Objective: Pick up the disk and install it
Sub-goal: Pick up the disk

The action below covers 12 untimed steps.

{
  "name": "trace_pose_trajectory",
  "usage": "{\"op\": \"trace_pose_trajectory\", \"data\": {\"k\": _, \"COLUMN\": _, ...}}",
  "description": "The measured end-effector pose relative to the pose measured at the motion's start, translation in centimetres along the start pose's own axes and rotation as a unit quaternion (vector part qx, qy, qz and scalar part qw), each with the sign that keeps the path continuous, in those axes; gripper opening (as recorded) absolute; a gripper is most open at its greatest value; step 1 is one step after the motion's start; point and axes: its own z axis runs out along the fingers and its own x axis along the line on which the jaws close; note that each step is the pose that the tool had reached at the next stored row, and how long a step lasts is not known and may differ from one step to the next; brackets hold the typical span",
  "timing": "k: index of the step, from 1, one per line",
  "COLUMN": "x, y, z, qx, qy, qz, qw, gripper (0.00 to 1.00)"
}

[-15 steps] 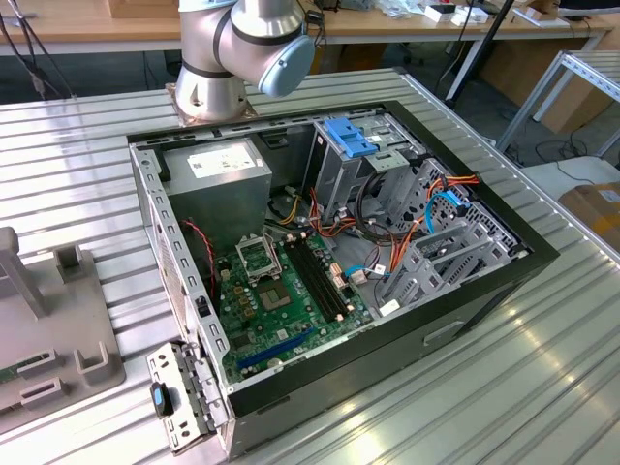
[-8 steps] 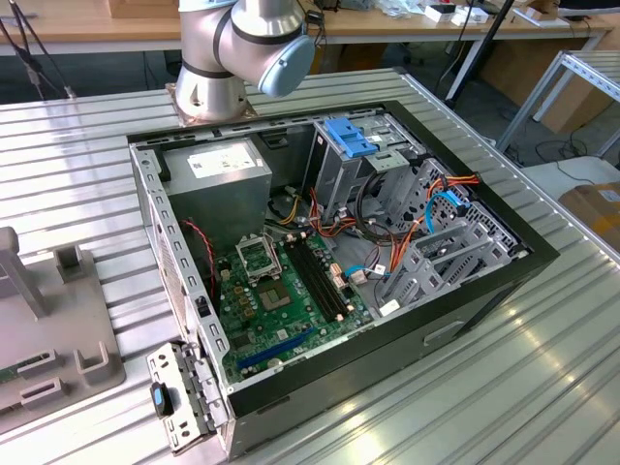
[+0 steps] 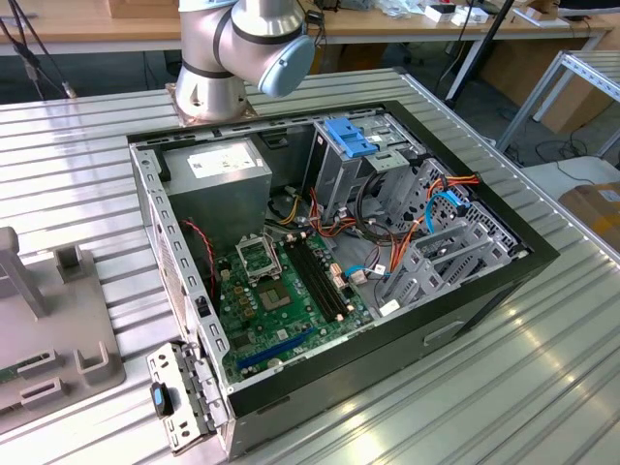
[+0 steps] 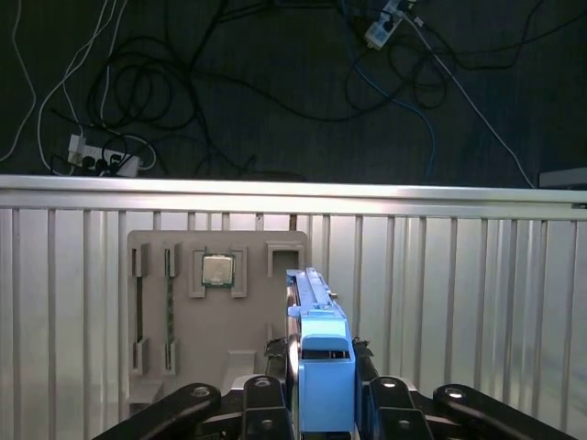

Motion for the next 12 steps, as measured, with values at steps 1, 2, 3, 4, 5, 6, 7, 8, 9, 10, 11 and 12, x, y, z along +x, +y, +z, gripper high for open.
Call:
{"op": "trace_pose_trajectory", "data": {"k": 1, "x": 0.0, "y": 0.0, "z": 0.0, "qx": 0.0, "qy": 0.0, "qz": 0.0, "qw": 1.0, "gripper": 0.36}}
{"op": "trace_pose_trajectory", "data": {"k": 2, "x": 0.0, "y": 0.0, "z": 0.0, "qx": 0.0, "qy": 0.0, "qz": 0.0, "qw": 1.0, "gripper": 0.36}}
{"op": "trace_pose_trajectory", "data": {"k": 3, "x": 0.0, "y": 0.0, "z": 0.0, "qx": 0.0, "qy": 0.0, "qz": 0.0, "qw": 1.0, "gripper": 0.36}}
{"op": "trace_pose_trajectory", "data": {"k": 4, "x": 0.0, "y": 0.0, "z": 0.0, "qx": 0.0, "qy": 0.0, "qz": 0.0, "qw": 1.0, "gripper": 0.36}}
{"op": "trace_pose_trajectory", "data": {"k": 5, "x": 0.0, "y": 0.0, "z": -0.01, "qx": 0.0, "qy": 0.0, "qz": 0.0, "qw": 1.0, "gripper": 0.36}}
{"op": "trace_pose_trajectory", "data": {"k": 6, "x": 0.0, "y": 0.0, "z": -0.01, "qx": 0.0, "qy": 0.0, "qz": 0.0, "qw": 1.0, "gripper": 0.36}}
{"op": "trace_pose_trajectory", "data": {"k": 7, "x": 0.0, "y": 0.0, "z": 0.0, "qx": 0.0, "qy": 0.0, "qz": 0.0, "qw": 1.0, "gripper": 0.36}}
{"op": "trace_pose_trajectory", "data": {"k": 8, "x": 0.0, "y": 0.0, "z": -0.01, "qx": -0.0001, "qy": 0.0, "qz": 0.0, "qw": 1.0, "gripper": 0.36}}
{"op": "trace_pose_trajectory", "data": {"k": 9, "x": 0.0, "y": 0.0, "z": -0.01, "qx": 0.0, "qy": -0.0001, "qz": 0.0, "qw": 1.0, "gripper": 0.36}}
{"op": "trace_pose_trajectory", "data": {"k": 10, "x": 0.0, "y": 0.0, "z": -0.07, "qx": -0.0001, "qy": 0.0, "qz": 0.0, "qw": 1.0, "gripper": 0.36}}
{"op": "trace_pose_trajectory", "data": {"k": 11, "x": 0.0, "y": 0.0, "z": -0.12, "qx": 0.0, "qy": -0.0001, "qz": 0.0, "qw": 1.0, "gripper": 0.36}}
{"op": "trace_pose_trajectory", "data": {"k": 12, "x": -0.01, "y": 0.0, "z": -0.25, "qx": 0.0, "qy": -0.0001, "qz": 0.0, "qw": 1.0, "gripper": 0.36}}
